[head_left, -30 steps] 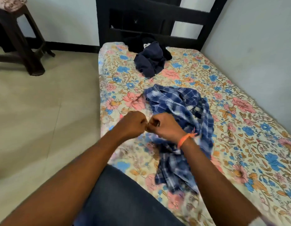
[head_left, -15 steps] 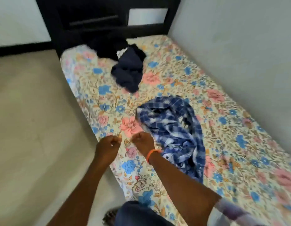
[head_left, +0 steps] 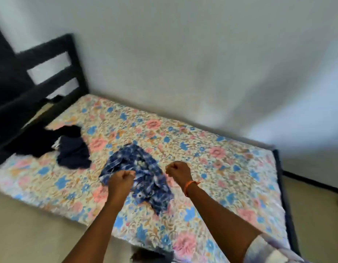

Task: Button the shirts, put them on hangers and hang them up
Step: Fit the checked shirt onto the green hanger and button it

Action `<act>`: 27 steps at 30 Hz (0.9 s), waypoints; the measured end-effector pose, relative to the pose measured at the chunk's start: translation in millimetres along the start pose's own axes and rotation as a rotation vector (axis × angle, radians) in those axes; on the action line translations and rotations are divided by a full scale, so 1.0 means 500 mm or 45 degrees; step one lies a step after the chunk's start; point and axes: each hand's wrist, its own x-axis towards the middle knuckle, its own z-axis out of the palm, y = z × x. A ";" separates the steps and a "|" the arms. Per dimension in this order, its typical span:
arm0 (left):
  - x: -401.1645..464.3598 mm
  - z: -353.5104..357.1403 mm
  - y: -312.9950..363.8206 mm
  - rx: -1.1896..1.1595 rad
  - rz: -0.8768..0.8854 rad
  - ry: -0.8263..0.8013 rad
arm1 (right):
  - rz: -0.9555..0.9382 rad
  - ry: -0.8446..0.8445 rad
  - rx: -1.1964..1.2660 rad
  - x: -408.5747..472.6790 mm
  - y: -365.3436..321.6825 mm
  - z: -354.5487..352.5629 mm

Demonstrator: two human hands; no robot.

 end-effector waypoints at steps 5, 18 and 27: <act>-0.060 0.144 0.130 0.101 0.146 -0.303 | 0.184 0.439 0.370 -0.133 0.053 -0.195; -0.456 0.669 0.283 0.162 0.498 -1.101 | 0.383 1.457 0.982 -0.555 0.310 -0.621; -0.852 0.998 0.297 0.187 0.523 -1.556 | 0.437 1.932 1.119 -0.829 0.498 -0.875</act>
